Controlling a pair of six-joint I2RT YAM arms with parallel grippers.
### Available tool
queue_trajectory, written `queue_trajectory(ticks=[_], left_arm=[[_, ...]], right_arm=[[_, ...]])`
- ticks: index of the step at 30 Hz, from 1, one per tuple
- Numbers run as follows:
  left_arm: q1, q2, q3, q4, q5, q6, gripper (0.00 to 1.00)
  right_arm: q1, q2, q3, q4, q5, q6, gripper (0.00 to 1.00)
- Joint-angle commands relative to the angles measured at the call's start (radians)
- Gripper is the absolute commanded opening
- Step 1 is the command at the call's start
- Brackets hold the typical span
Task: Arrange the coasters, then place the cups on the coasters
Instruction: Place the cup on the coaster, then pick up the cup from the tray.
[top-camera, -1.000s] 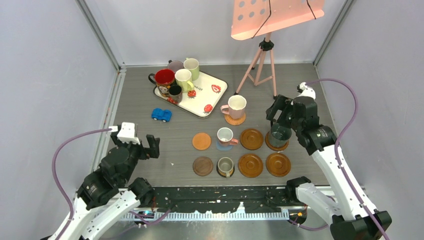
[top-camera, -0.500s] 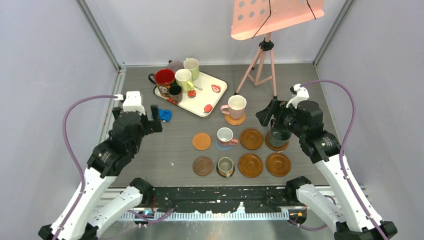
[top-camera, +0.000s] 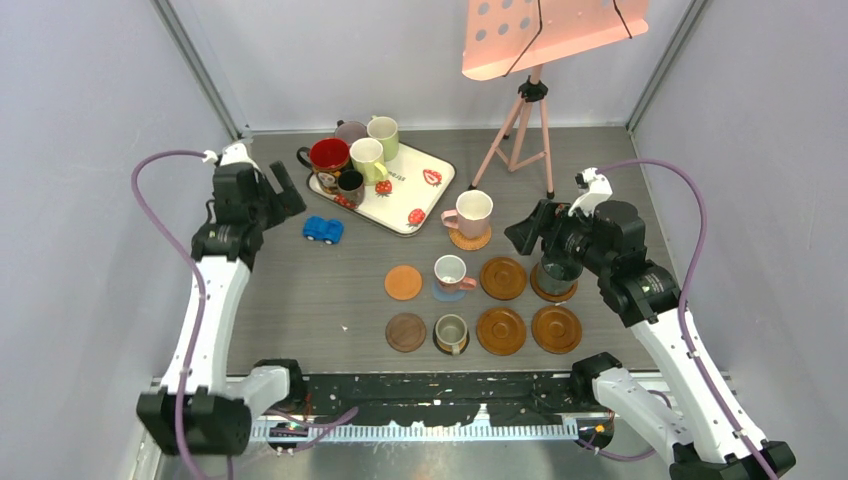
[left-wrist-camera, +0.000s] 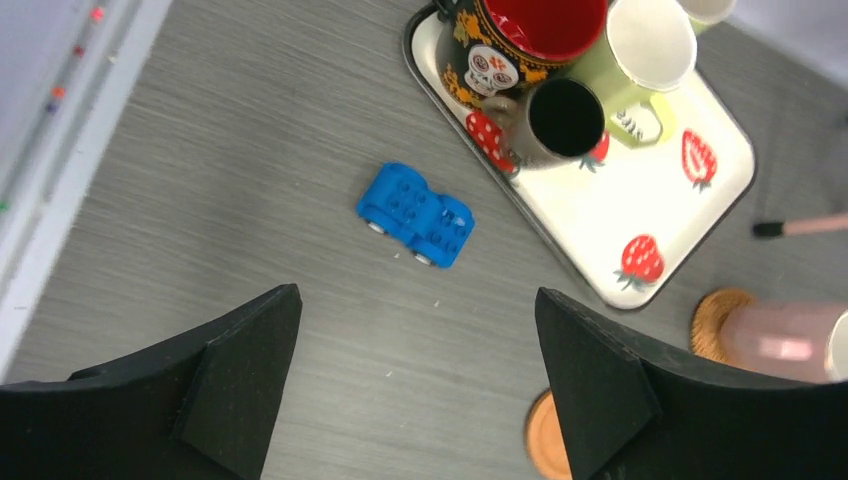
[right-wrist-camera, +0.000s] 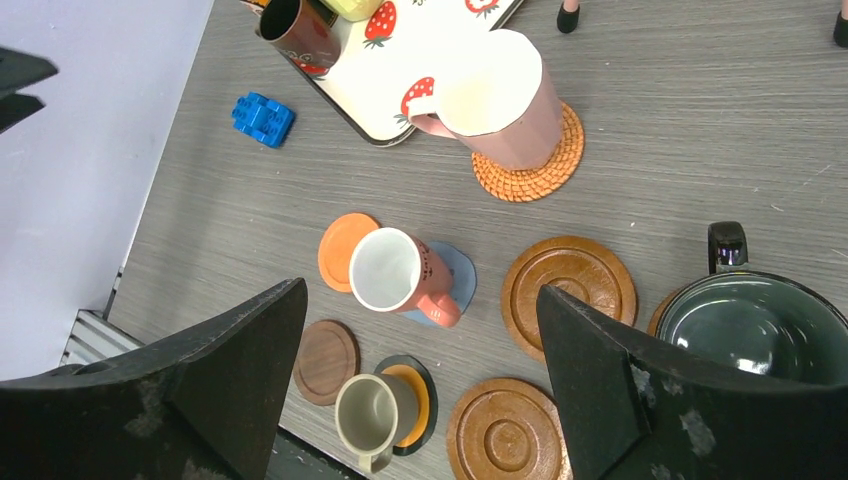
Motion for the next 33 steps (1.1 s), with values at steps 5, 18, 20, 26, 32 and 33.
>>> queue_trajectory(ticks=[5,18,20,26,32,33], left_arm=[[0.157,0.290,0.134,0.299,0.278,-0.197,0.81],[0.162,0.765,0.507,0.232,0.310,-0.177,0.73],[0.162,0.825,0.551,0.237,0.354,-0.173,0.72],[0.161,0.943,0.591,0.261,0.418,-0.187,0.69],[0.160,1.041,0.632,0.268,0.482,-0.193,0.65],[0.160,1.052,0.643,0.257,0.486,-0.187,0.63]], right_arm=[[0.017,0.022,0.038,0.049,-0.018,0.034,0.92],[0.050,0.082,0.065,0.035,0.052,0.053,0.92],[0.056,0.094,0.063,0.034,0.056,0.051,0.92],[0.086,0.140,0.081,0.014,0.073,0.049,0.92],[0.097,0.162,0.084,0.008,0.097,0.037,0.92],[0.098,0.166,0.081,0.008,0.101,0.037,0.92]])
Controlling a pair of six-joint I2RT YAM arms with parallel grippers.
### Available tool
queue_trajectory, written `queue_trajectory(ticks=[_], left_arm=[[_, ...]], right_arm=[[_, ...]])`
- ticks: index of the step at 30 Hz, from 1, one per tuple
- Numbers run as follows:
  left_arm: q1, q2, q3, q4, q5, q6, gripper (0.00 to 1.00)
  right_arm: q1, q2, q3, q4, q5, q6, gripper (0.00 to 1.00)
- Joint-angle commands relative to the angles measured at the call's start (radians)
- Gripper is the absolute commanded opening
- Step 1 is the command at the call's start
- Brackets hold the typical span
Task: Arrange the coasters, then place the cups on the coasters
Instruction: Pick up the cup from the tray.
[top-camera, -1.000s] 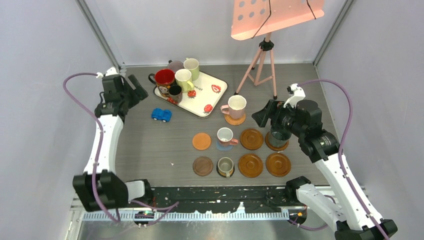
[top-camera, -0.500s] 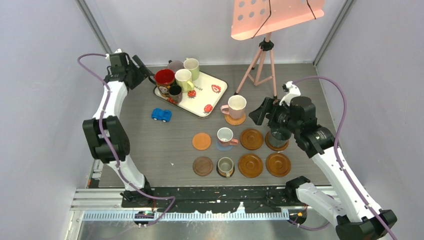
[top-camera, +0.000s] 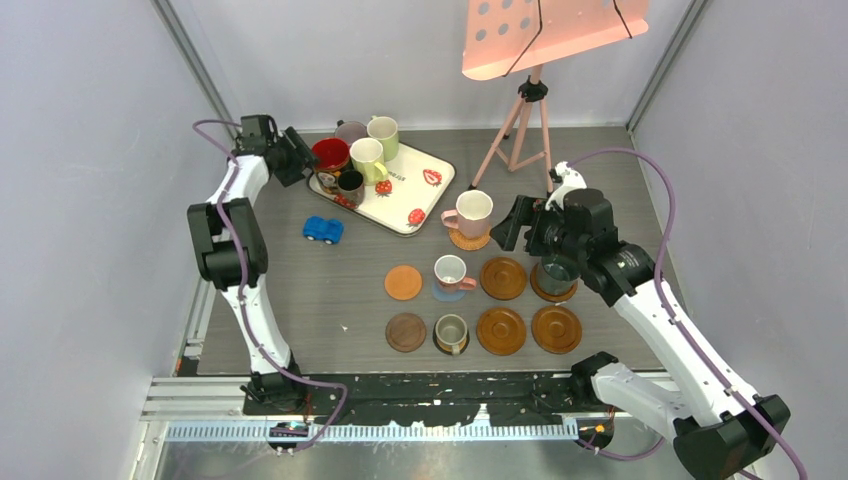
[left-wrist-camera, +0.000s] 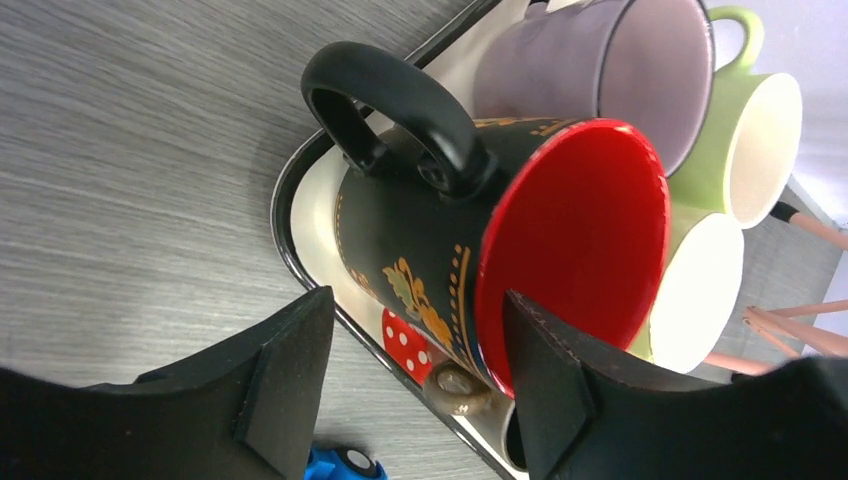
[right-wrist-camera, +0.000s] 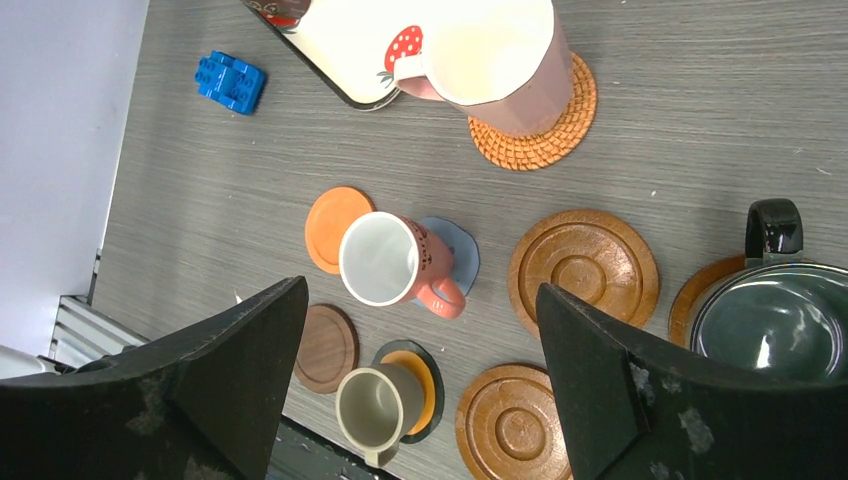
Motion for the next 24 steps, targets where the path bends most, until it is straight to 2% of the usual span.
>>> queue_trajectory(ticks=[1,13,24], left_arm=[[0.002,0.041,0.085,0.014,0.062,0.009,0.62],[-0.005,0.073,0.147,-0.109,0.036,0.119,0.47],[-0.027,0.163,0.280,-0.187,0.033,0.118,0.43]], right_arm=[[0.006,0.016,0.047,0.016,0.033,-0.007,0.92],[0.018,0.071,-0.011,0.081,0.043,0.013,0.92],[0.037,0.114,0.012,0.089,0.055,0.008,0.91]])
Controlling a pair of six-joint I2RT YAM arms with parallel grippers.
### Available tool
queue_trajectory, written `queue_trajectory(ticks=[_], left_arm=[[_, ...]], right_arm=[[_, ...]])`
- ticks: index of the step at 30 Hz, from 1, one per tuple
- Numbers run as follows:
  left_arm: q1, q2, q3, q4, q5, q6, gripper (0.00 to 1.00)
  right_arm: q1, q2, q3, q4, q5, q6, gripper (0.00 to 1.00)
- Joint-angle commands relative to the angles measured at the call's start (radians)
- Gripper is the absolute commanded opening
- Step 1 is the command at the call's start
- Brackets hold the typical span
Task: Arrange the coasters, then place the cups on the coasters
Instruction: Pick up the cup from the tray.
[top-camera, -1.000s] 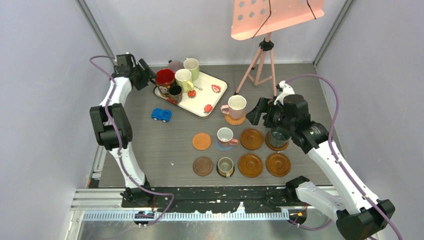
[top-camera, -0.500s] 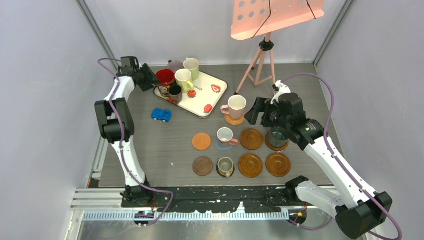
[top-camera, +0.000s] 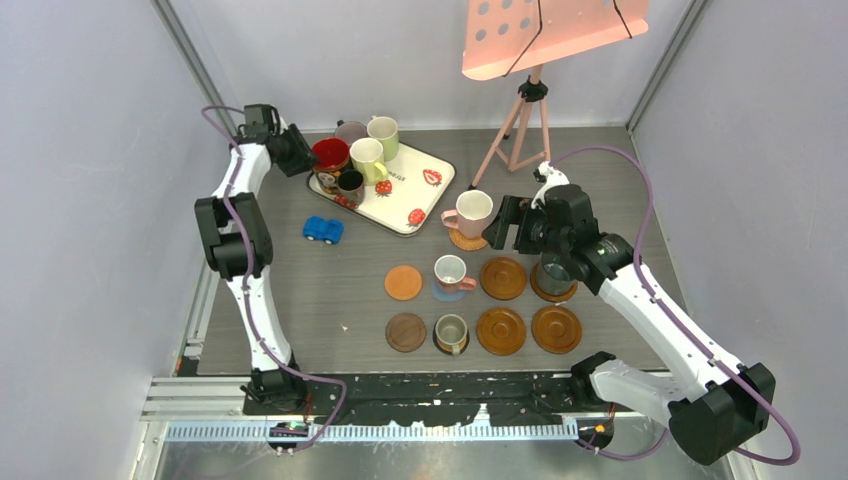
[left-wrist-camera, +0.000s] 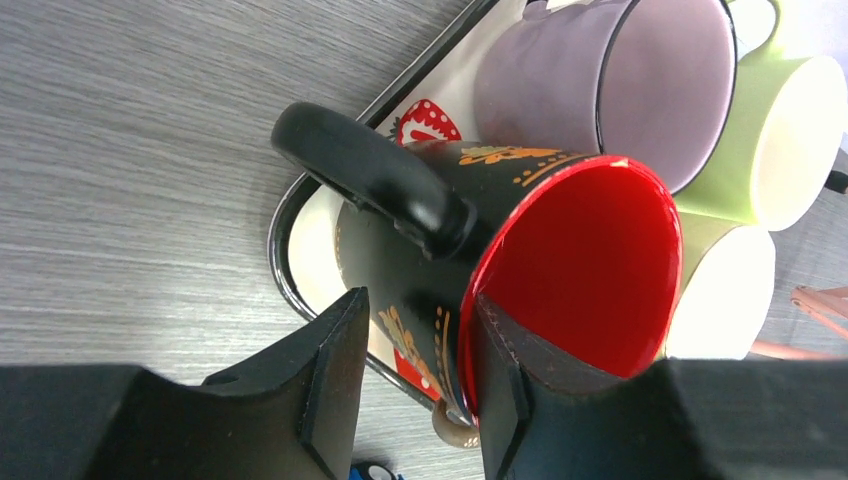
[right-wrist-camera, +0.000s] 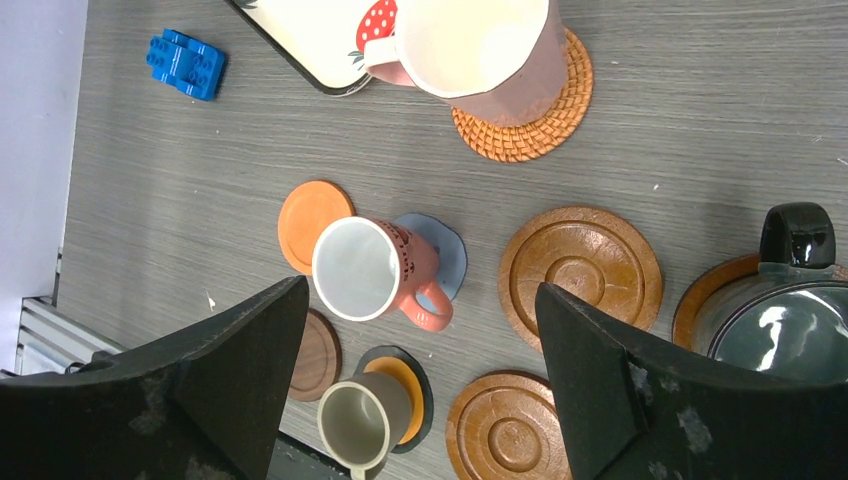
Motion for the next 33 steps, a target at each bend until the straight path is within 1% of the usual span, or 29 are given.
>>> queue_trajectory(ticks=[1,3,5,8,10,17,21,27,33], left_arm=[[-0.013,0.042,0.076,-0.037,0.008,0.002,0.42],[-0.013,0.048,0.091,-0.045,0.003,-0.006,0.41],[-0.013,0.053,0.096,-0.045,0.024,-0.027,0.37],[-0.013,0.045,0.082,-0.029,0.036,-0.053,0.30],[-0.013,0.035,0.076,-0.026,0.022,-0.058,0.23],[-0.012,-0.010,0.113,-0.048,-0.034,-0.028,0.10],[-0.013,-0.058,0.118,-0.056,-0.054,-0.013,0.00],[-0.012,-0.123,0.117,-0.025,-0.060,-0.001,0.00],[-0.013,-0.177,0.117,-0.019,-0.113,0.007,0.00]], right_arm=[[0.007,0.004,0.025,0.047,0.025,0.003,0.91],[0.008,0.011,0.033,0.037,0.034,-0.001,0.91],[0.008,0.010,0.038,0.029,0.039,-0.005,0.91],[0.009,0.008,0.042,0.028,0.044,-0.006,0.90],[0.008,0.008,0.046,0.029,0.046,-0.005,0.90],[0.009,0.018,0.046,0.022,0.041,-0.006,0.89],[0.008,0.013,0.042,0.021,0.049,-0.008,0.89],[0.008,0.016,0.047,0.024,0.039,-0.007,0.89],[0.009,0.035,0.079,-0.005,0.044,-0.014,0.89]])
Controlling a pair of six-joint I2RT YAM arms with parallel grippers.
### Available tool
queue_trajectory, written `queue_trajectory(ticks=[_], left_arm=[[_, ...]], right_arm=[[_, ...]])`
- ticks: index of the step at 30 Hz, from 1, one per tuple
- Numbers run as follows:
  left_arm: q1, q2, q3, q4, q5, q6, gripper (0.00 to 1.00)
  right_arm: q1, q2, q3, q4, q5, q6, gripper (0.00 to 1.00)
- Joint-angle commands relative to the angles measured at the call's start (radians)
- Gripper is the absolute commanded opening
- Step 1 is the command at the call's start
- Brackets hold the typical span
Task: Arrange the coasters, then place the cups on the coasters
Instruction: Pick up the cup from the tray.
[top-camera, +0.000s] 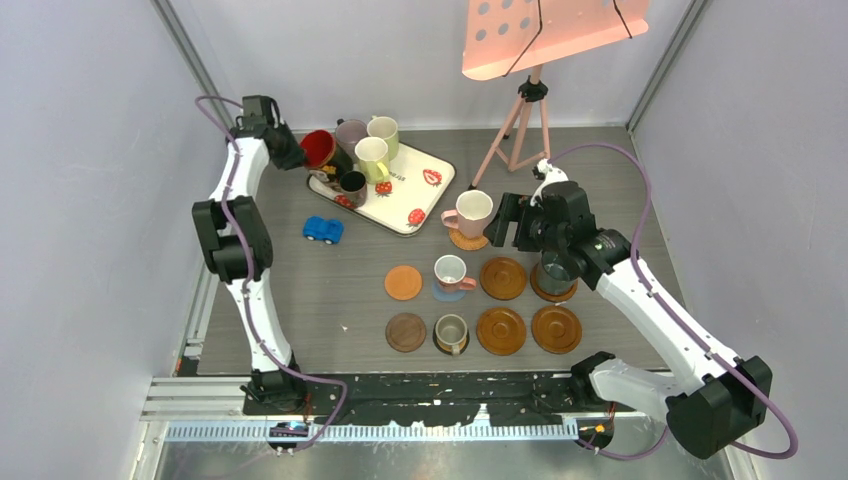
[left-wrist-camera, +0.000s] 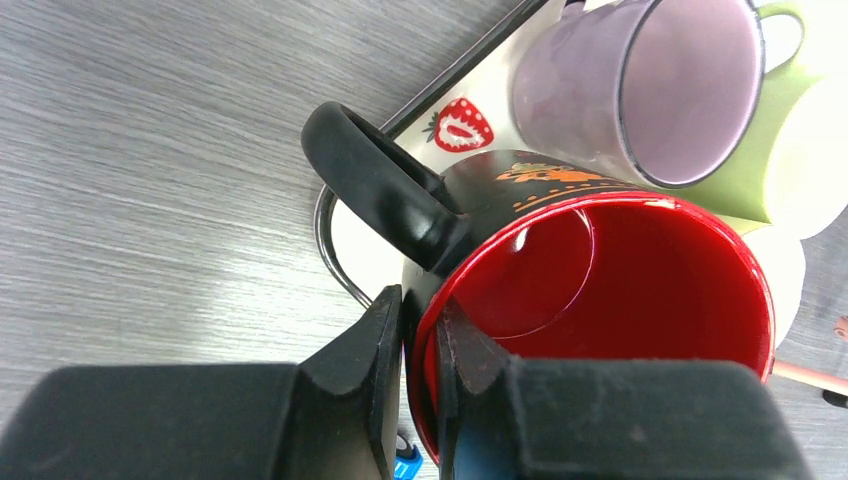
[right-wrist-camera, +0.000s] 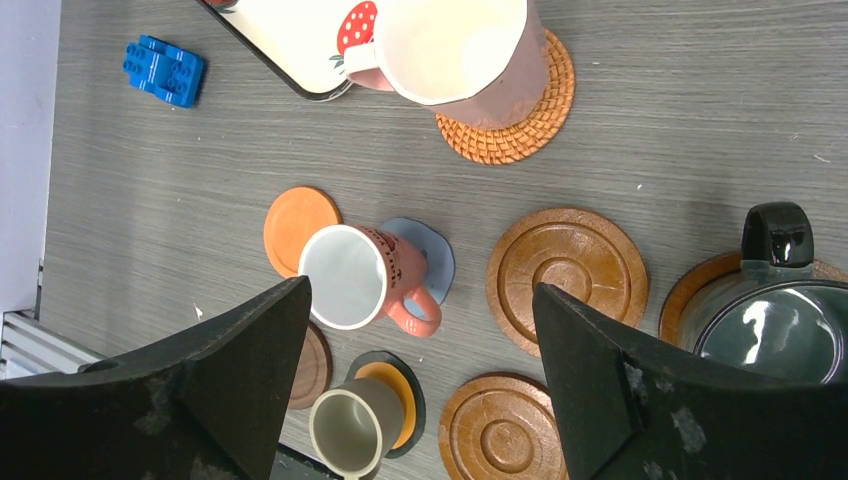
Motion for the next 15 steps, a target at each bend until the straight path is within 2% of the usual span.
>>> queue_trajectory(ticks=[1,6,11,15], left_arm=[[-0.001,-0.175,0.045,0.089,-0.009,0.005,0.00],[-0.006,-0.263,-0.016,0.059,-0.084,0.030,0.00],[-0.046,-0.391,-0.114,-0.015,-0.263,0.096,0.00],[-0.066,-0.519,-0.236,-0.057,-0.299,0.108,0.00]], right_arm=[[0.005,0.015,0.073,-0.002,0.013,-0.015,0.89],[0.005,0.003,0.081,-0.009,0.001,-0.014,0.89],[0.005,-0.007,0.087,-0.032,0.004,-0.003,0.88],[0.005,-0.030,0.078,-0.034,-0.009,-0.002,0.88]])
